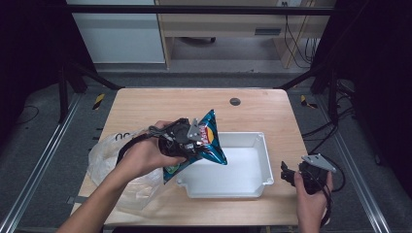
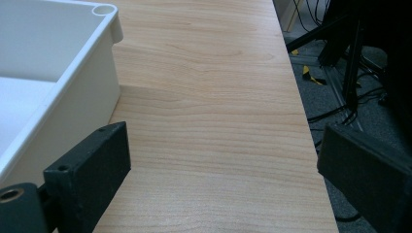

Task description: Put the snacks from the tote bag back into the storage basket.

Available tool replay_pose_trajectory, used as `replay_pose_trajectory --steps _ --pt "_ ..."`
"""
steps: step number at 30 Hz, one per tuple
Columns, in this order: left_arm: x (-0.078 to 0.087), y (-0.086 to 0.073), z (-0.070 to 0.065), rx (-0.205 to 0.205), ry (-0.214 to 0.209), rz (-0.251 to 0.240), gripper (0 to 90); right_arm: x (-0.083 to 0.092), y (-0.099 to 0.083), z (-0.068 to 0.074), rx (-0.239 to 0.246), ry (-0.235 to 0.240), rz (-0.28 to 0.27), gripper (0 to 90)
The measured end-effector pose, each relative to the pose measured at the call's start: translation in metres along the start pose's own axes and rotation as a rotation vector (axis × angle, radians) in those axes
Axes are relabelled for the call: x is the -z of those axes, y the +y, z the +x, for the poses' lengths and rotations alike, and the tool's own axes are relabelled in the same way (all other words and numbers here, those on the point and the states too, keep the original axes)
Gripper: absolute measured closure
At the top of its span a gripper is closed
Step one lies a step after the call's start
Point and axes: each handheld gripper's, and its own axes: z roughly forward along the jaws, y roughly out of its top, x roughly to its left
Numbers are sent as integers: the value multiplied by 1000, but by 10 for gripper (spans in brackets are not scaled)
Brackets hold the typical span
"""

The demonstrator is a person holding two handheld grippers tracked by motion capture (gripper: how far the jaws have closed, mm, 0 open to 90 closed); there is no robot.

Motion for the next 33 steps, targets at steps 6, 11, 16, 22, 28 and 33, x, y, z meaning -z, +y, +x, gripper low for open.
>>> replay_pose_trajectory --steps 6,11,16,22,28,33 --pt "-3 4 -2 -9 -7 -1 460 0 0 0 -4 5 0 56" --pt "-5 8 -4 -9 -15 -1 460 0 0 0 -1 0 0 56" --pt "-6 14 -4 -30 -14 2 460 0 0 0 -1 2 -1 56" --pt "-10 19 -7 -38 -21 5 460 0 0 0 -1 1 0 56" --pt "-16 22 -9 -47 -29 11 460 0 0 0 -2 2 -2 56" --pt "-21 25 -9 -49 -32 12 460 0 0 -1 -6 1 -4 56"
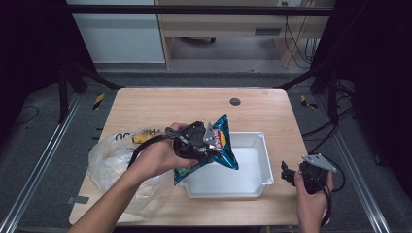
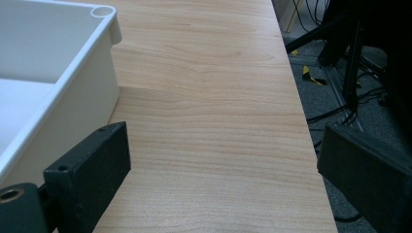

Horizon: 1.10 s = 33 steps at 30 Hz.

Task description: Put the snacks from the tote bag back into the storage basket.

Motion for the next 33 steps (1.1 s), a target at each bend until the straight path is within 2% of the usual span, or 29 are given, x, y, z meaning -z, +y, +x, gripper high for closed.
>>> replay_pose_trajectory --steps 17,33 --pt "-12 9 -1 -17 -10 7 460 0 0 0 0 1 1 56" --pt "-26 20 -3 -37 -10 -29 460 -1 0 0 1 2 2 56"
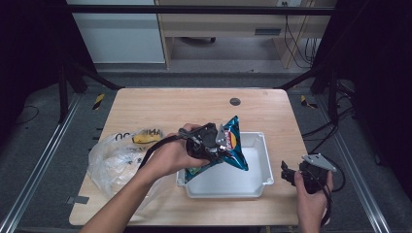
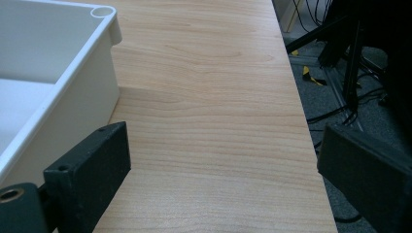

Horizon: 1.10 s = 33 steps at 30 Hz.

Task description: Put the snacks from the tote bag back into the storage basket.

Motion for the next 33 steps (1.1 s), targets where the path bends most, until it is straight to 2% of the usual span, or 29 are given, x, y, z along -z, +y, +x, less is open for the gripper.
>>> replay_pose_trajectory --steps 9,13,17,22,30,32,33 --pt "-12 6 3 -9 -1 -13 460 -1 -1 -3 -3 -1 3 55" --pt "-18 7 3 -5 -12 -36 460 -3 -2 -4 -5 -3 11 55" --pt "-25 8 2 -17 -19 -24 459 -3 -2 -4 -4 -7 9 55" --pt "-29 5 2 -8 -24 -42 459 -4 -2 -4 -1 -10 18 55" --pt "-39 -1 -2 -3 -42 -35 459 -4 -2 -4 3 -8 17 55" --pt "-42 -3 -2 -14 -53 -35 458 -4 -2 -3 -1 -6 20 56" --pt "-43 -4 -3 -3 -55 -32 458 -4 -2 -3 4 -9 17 56"
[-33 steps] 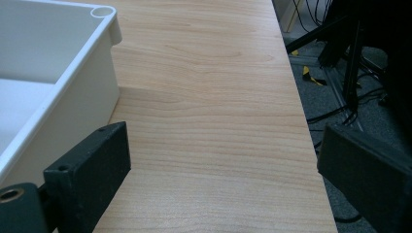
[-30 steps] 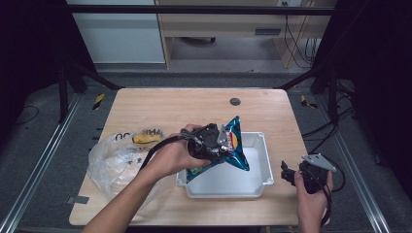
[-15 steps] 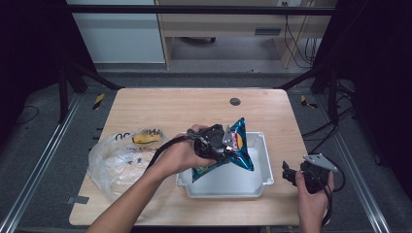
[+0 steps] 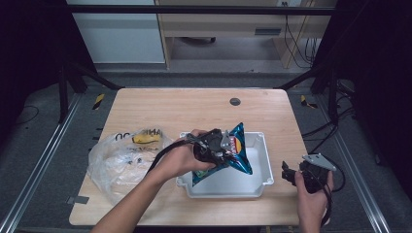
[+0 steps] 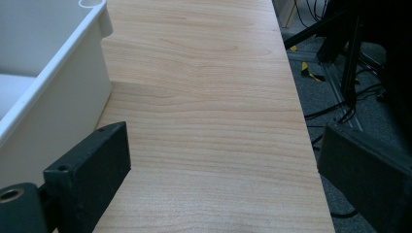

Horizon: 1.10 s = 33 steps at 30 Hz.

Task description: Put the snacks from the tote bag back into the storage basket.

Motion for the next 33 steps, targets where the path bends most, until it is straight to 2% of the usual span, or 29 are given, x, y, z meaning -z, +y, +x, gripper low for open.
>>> replay_pose_trajectory --steps 18,29,30,31,33 --pt "-17 -4 -7 -32 -11 12 456 0 0 0 2 2 -2 56" --pt "-24 -11 -4 -11 -24 23 455 0 0 0 1 4 -2 56" --pt "-25 -12 -6 6 -20 24 455 0 0 1 -1 4 1 56" --pt "-25 -12 -4 -12 -19 24 455 0 0 1 -1 3 1 56" --pt "-27 -14 -5 -1 -24 28 455 0 1 1 0 5 0 56"
